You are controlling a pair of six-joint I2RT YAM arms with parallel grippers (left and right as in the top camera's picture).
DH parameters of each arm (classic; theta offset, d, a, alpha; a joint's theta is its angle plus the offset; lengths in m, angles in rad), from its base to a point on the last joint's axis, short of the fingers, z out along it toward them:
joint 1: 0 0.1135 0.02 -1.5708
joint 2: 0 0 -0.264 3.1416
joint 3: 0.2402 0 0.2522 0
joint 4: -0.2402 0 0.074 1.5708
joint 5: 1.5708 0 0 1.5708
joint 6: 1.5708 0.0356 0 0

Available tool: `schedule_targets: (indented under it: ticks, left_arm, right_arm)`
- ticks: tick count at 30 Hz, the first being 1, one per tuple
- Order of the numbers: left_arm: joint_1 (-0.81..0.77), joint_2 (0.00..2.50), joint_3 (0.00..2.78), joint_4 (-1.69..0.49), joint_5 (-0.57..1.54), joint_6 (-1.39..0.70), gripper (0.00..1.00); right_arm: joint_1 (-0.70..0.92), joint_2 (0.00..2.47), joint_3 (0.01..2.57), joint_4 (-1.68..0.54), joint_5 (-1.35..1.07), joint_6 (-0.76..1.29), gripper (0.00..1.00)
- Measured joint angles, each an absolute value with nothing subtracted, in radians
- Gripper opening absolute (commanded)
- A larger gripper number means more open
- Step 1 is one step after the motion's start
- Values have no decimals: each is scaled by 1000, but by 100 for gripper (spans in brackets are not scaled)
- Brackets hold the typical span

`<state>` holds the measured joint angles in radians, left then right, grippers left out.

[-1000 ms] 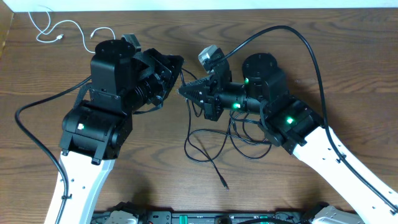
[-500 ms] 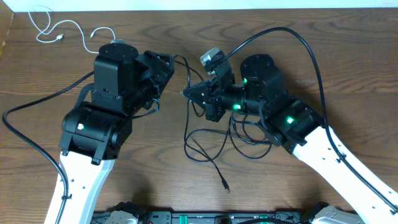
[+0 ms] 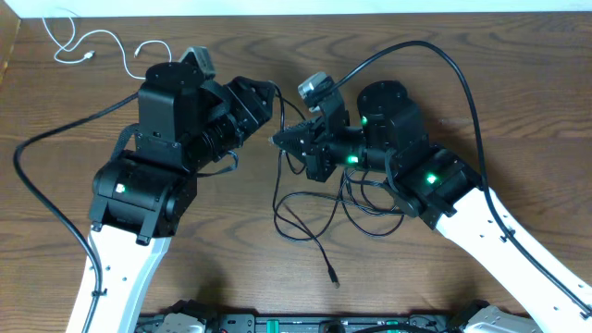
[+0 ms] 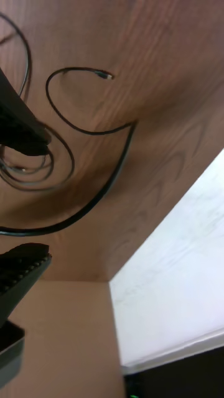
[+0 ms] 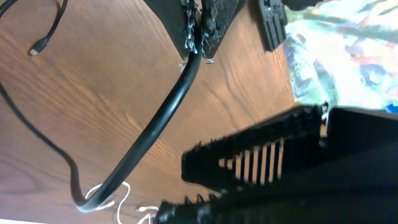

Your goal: Untangle cables

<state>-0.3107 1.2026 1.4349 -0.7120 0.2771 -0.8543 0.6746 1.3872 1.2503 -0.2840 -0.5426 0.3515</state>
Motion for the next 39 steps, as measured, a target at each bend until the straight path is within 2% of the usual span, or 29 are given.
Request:
schedule_targets:
  ticks: [13, 29, 32, 39]
  left_arm:
    - [-311, 1203, 1435, -783, 399, -672, 52]
    - [-311, 1203, 1435, -805, 515, -548, 51]
    - [-311, 1203, 1435, -816, 520, -524, 47]
    - [-311, 1209, 1435, -824, 523, -499, 47]
  right_arm:
    - [673, 1388, 1250, -347, -614, 236, 1]
    - [633, 1386, 1250, -413, -642, 208, 1]
    - [631, 1381, 1250, -419, -676, 198, 1]
    - [631, 1353, 1250, -426, -772, 162, 1]
